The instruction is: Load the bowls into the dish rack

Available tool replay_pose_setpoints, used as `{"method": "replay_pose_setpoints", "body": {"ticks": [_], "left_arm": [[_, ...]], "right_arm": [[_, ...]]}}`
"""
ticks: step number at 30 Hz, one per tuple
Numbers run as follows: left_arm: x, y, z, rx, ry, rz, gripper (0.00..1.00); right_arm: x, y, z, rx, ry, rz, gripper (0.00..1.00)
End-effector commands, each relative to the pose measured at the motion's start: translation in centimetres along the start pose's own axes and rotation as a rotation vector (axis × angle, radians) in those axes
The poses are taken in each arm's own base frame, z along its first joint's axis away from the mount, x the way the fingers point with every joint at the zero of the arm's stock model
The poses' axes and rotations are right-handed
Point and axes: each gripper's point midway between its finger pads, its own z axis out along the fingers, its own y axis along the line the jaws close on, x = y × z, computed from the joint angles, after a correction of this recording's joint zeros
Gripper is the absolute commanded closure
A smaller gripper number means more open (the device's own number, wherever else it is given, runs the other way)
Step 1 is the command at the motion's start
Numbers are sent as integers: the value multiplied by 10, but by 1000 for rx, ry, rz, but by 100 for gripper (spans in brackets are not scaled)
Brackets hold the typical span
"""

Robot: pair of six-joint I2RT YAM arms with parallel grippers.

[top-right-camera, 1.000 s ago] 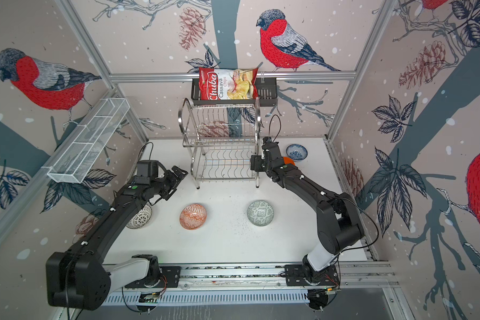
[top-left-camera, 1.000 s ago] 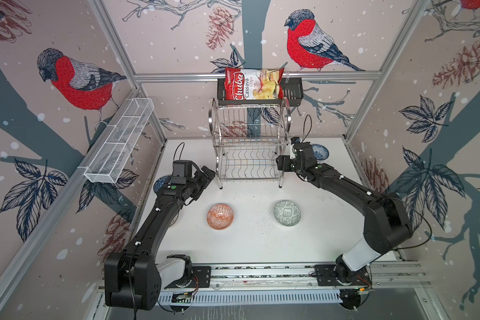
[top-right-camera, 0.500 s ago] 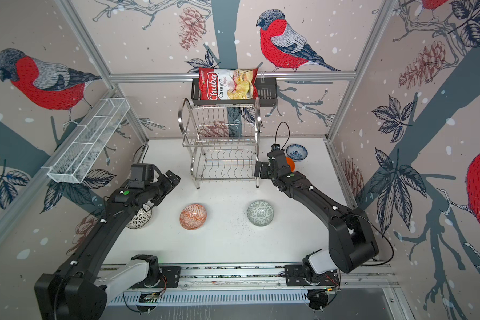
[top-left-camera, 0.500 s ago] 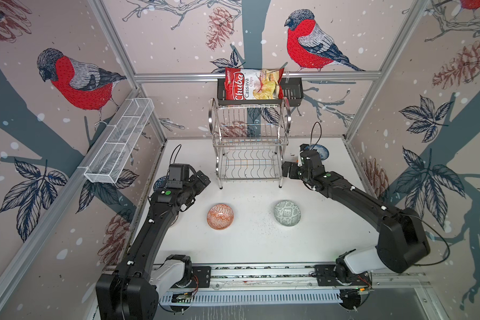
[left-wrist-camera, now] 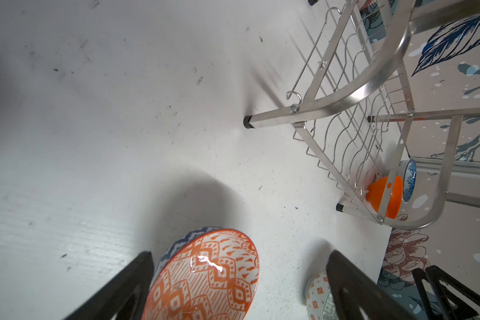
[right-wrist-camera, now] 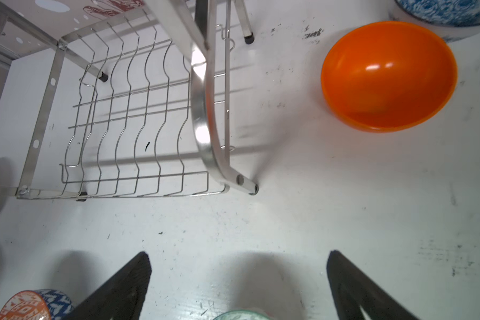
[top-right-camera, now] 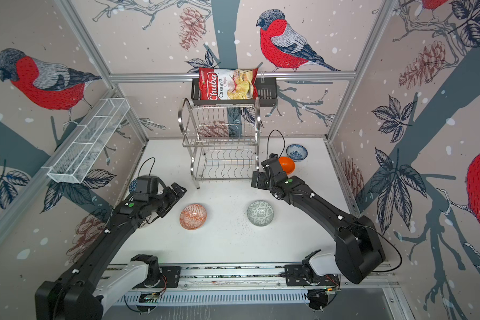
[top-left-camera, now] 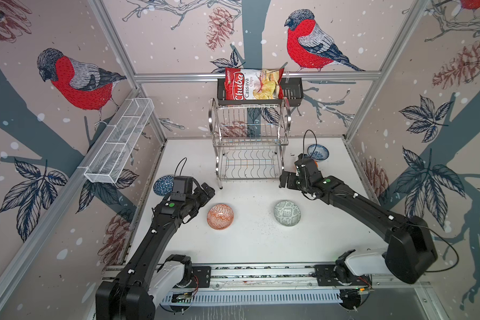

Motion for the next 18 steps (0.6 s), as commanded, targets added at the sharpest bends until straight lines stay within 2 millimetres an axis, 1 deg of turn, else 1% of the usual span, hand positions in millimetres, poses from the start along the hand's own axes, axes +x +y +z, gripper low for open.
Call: {"method": "replay_pose_setpoints", "body": {"ticks": [1, 4, 8, 9, 11, 12, 13, 16, 18], "left_arm": [[12, 14, -3, -53, 46, 45, 2], [23, 38, -8, -162, 85, 97, 2], [37, 59, -8, -220, 130, 121, 2], [41, 62, -8, -227, 141, 110, 5], [48, 63, -6, -210, 166, 99, 13], [49, 65, -5, -210, 167, 92, 16], [51, 68, -4, -216, 172, 86, 19], [55, 75, -1, -241, 185, 80, 24], [59, 74, 4, -217, 203, 81, 31]], "right_arm": [[14, 4, -2, 30, 21, 53, 0], [28, 16, 1, 3, 30, 61, 0], [43, 31, 6, -33, 55, 45, 0], [45, 34, 7, -37, 70, 43, 0], [47, 43, 5, -51, 79, 14, 0], [48, 46, 4, -53, 72, -2, 0], [49, 47, 3, -52, 63, -11, 0], [52, 45, 6, -46, 68, 6, 1], [53, 49, 7, -60, 72, 15, 0]]}}
